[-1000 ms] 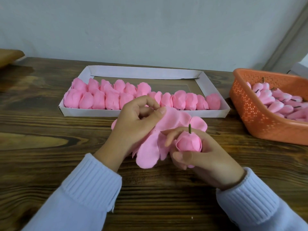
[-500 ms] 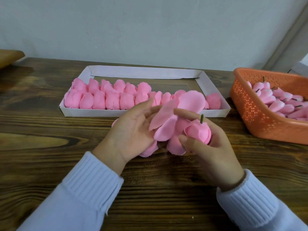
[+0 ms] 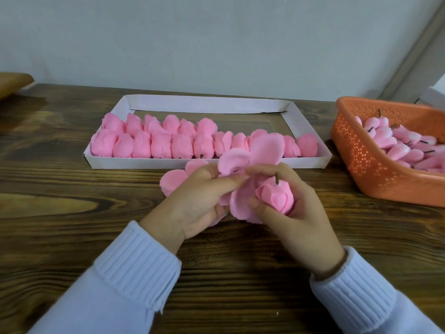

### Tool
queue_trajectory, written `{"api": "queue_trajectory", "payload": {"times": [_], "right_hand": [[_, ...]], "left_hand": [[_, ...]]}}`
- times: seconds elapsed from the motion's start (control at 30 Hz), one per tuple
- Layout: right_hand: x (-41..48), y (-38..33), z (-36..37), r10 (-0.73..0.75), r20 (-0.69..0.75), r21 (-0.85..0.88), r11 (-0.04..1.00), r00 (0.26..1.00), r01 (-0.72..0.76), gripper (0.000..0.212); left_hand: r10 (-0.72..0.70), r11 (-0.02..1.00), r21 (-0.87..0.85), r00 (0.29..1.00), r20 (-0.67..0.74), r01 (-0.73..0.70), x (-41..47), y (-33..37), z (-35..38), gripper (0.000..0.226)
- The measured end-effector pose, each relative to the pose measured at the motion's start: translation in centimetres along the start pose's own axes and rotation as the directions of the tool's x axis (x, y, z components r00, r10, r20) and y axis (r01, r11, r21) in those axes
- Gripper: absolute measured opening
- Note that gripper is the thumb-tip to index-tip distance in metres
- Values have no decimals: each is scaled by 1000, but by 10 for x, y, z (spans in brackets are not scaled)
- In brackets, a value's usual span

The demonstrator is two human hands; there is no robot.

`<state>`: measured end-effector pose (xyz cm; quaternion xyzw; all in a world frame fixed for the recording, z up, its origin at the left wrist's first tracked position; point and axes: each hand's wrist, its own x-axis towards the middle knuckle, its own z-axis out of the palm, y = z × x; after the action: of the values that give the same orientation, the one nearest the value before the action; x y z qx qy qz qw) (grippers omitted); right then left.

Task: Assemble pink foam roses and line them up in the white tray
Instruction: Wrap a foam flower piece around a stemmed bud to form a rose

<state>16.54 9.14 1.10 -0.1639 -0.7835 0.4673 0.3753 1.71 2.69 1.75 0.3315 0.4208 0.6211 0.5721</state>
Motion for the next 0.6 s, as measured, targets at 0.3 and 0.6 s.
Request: {"api": "queue_trajectory", "payload": {"times": [0.3,0.6], "right_hand": [[0,2,-6,-54,-161,187,979,985,84,15],[-1,-7,1,201,399,402,838,895,-368,12]], "left_hand": [[-7,989,-146,953,-304,-39,5,2,5,12],[85,996,53,940,-329,-71,2,-1,11,13]]}}
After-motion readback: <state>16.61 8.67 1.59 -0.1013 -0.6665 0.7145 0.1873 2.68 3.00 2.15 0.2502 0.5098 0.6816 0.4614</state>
